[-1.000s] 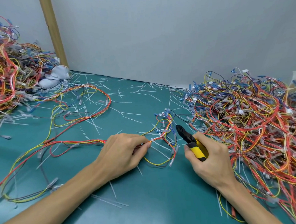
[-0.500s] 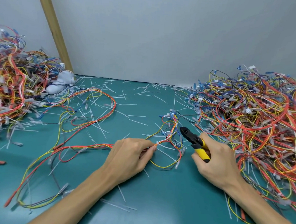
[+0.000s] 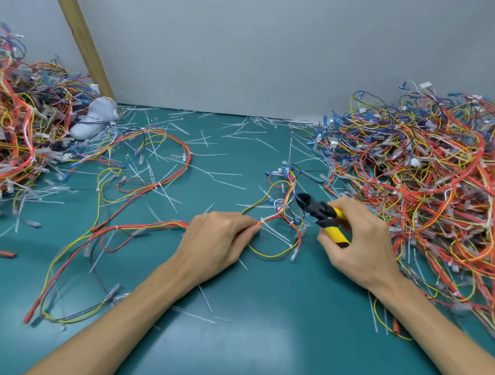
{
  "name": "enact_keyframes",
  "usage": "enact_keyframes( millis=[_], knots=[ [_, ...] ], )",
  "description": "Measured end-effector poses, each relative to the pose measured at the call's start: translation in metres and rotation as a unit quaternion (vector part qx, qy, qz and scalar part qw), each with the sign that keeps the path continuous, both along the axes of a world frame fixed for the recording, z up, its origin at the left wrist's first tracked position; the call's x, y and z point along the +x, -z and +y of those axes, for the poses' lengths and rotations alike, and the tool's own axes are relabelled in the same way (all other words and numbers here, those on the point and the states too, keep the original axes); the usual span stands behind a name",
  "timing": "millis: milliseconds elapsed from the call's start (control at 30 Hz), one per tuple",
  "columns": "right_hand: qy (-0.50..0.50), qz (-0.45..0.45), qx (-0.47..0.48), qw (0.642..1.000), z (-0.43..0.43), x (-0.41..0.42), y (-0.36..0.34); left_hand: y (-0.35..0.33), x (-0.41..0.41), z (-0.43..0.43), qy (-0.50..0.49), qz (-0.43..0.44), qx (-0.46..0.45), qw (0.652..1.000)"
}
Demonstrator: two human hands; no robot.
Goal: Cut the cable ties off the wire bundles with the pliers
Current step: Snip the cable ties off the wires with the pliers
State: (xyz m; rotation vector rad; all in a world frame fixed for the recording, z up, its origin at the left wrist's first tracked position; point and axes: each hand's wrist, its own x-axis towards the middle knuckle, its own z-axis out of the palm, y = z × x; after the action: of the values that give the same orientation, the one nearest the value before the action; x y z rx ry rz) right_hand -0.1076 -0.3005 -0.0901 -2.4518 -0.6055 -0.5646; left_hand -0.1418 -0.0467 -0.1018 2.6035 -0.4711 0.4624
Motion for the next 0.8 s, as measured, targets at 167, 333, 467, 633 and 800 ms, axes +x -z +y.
enact_keyframes(
  millis=[167,333,467,633,800],
  knots=[
    [0.013,0.001,-0.024,1.000,0.0002,-0.0008,0.0009,-0.0008,-0.0007,-0.0007,0.003,-0.002,-0.006,1.000],
    [0.005,0.002,-0.018,1.000,0.0009,0.0003,-0.0001,-0.0048,-0.0032,-0.0027,-0.003,0.001,0.000,1.000],
    [0.004,-0.003,-0.041,0.999,0.0007,-0.0013,0.0000,-0.0072,-0.0042,-0.0043,-0.011,0.004,0.000,1.000],
    [0.010,-0.017,-0.066,0.998,0.0050,-0.0035,0.0014,-0.0078,-0.0052,-0.0043,-0.013,0.002,-0.003,1.000],
    [0.014,-0.009,0.002,1.000,0.0044,0.0033,0.0047,-0.0071,-0.0030,-0.0033,-0.010,0.006,-0.002,1.000]
  ],
)
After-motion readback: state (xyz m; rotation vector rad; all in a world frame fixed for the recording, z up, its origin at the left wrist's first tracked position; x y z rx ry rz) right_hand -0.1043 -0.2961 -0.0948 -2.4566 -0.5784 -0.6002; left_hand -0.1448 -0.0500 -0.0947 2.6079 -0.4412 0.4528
